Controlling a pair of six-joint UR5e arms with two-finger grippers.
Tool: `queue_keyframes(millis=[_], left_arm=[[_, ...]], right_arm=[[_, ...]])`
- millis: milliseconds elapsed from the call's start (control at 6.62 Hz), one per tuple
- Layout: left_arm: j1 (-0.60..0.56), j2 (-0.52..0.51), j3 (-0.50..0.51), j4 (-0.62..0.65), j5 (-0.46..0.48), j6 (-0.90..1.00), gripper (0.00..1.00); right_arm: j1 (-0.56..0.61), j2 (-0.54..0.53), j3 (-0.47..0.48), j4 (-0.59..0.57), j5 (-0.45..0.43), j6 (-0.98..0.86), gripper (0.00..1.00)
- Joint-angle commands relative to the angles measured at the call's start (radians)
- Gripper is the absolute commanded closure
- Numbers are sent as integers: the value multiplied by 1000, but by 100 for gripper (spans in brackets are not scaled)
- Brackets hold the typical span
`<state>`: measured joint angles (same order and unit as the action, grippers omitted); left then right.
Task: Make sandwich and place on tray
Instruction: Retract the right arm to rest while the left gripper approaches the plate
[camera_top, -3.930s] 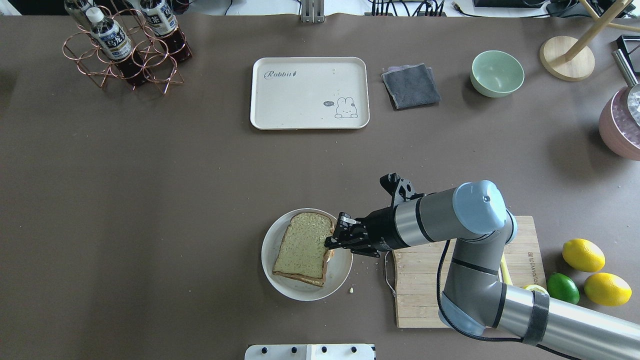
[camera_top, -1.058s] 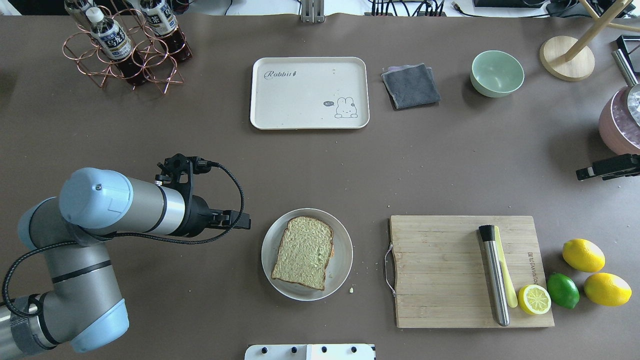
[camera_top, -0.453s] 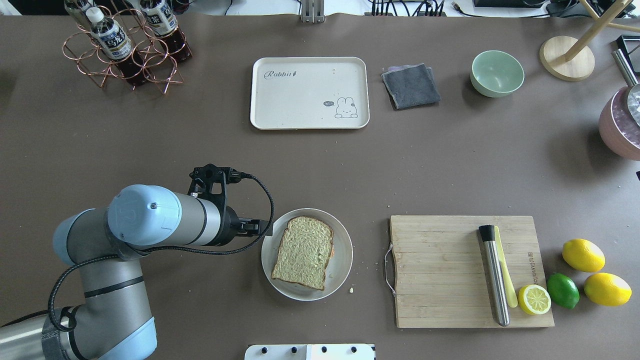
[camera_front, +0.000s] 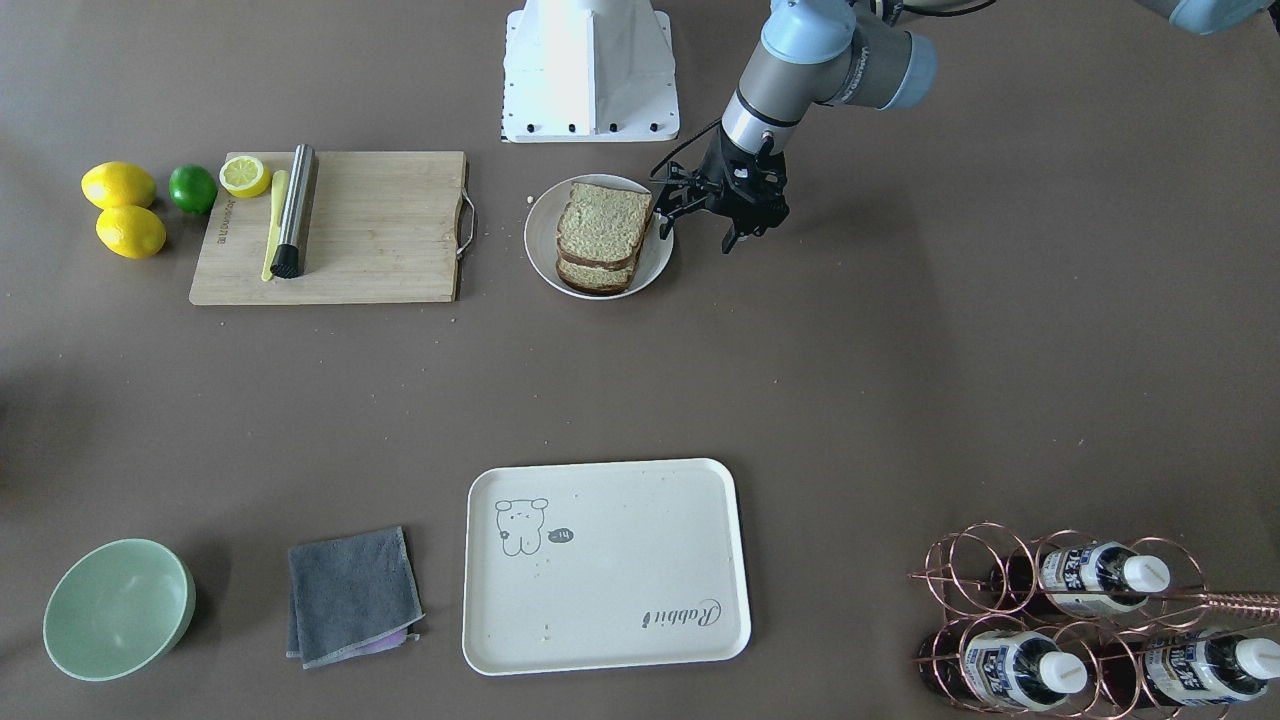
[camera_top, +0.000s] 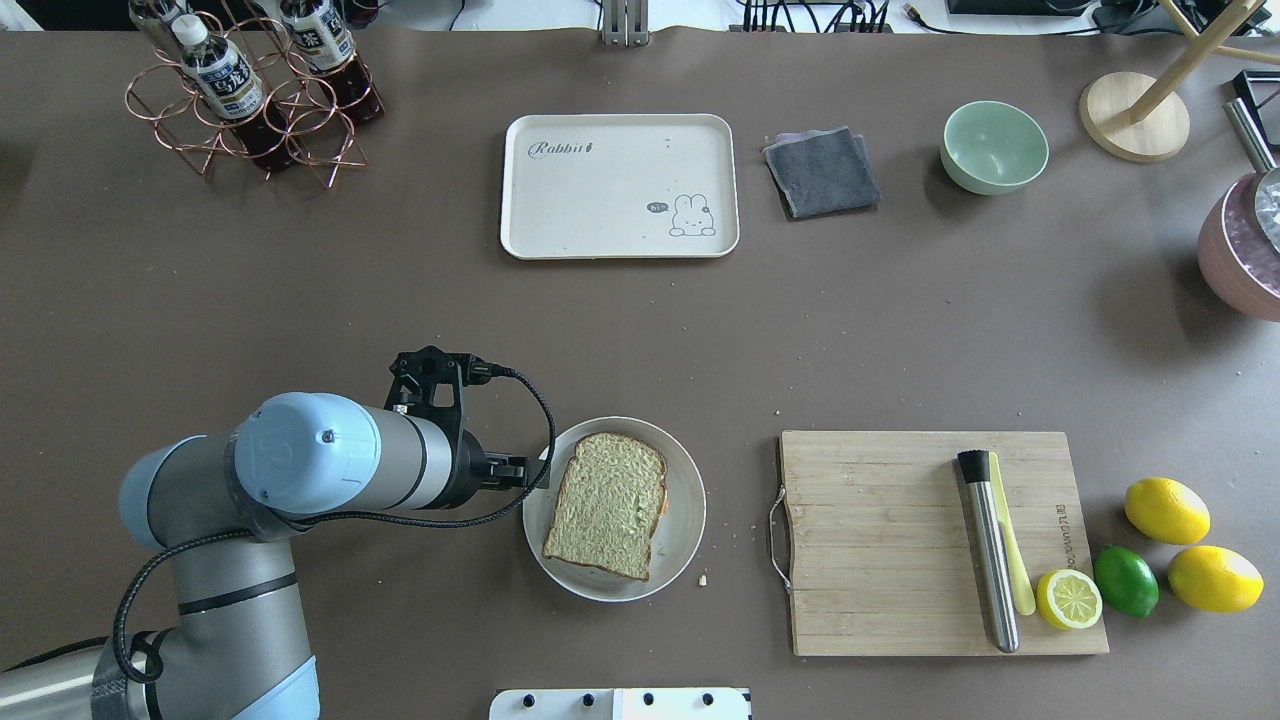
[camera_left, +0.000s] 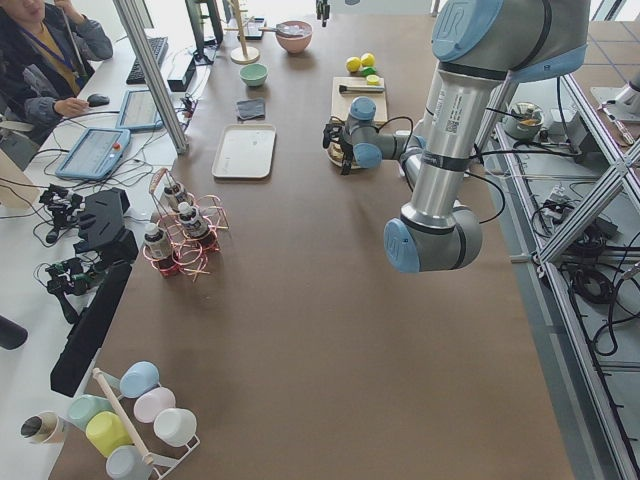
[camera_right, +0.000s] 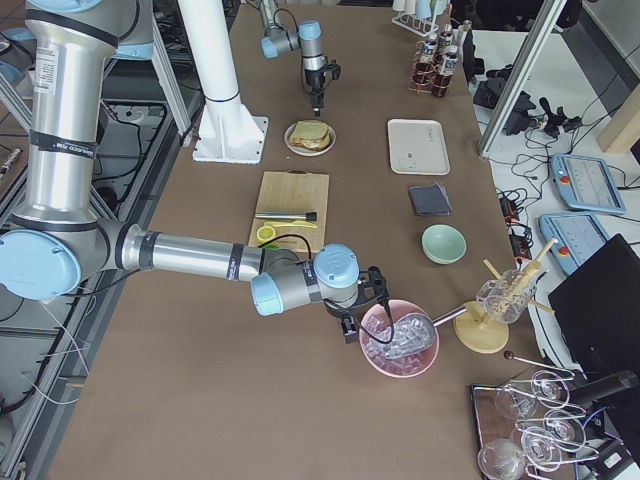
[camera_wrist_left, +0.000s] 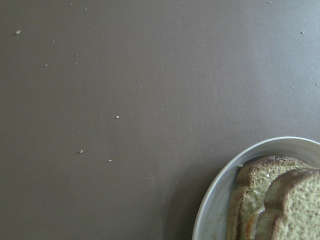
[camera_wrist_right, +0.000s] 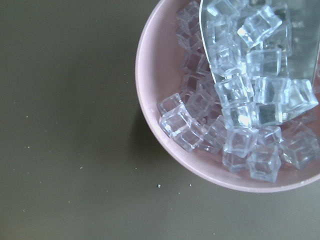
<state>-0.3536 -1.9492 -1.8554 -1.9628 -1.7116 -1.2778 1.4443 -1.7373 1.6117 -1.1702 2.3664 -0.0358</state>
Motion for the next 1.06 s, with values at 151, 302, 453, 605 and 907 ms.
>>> queue_keyframes(millis=[151, 302, 453, 605, 907], left_arm=[[27, -7, 25, 13, 38, 0, 35], [28, -14, 30, 13, 38, 0, 37], [47, -32, 39, 13, 40, -9, 38], [51, -39, 47, 13, 40, -26, 42], [50, -37, 51, 13, 40, -25, 70]], right_arm=[[47, 21, 125, -314, -79, -151, 0], [60, 31, 126, -345, -91, -182, 0], [58, 33, 126, -358, -92, -184, 0], [56, 39, 125, -370, -92, -184, 0], [56, 36, 125, -370, -92, -184, 0]])
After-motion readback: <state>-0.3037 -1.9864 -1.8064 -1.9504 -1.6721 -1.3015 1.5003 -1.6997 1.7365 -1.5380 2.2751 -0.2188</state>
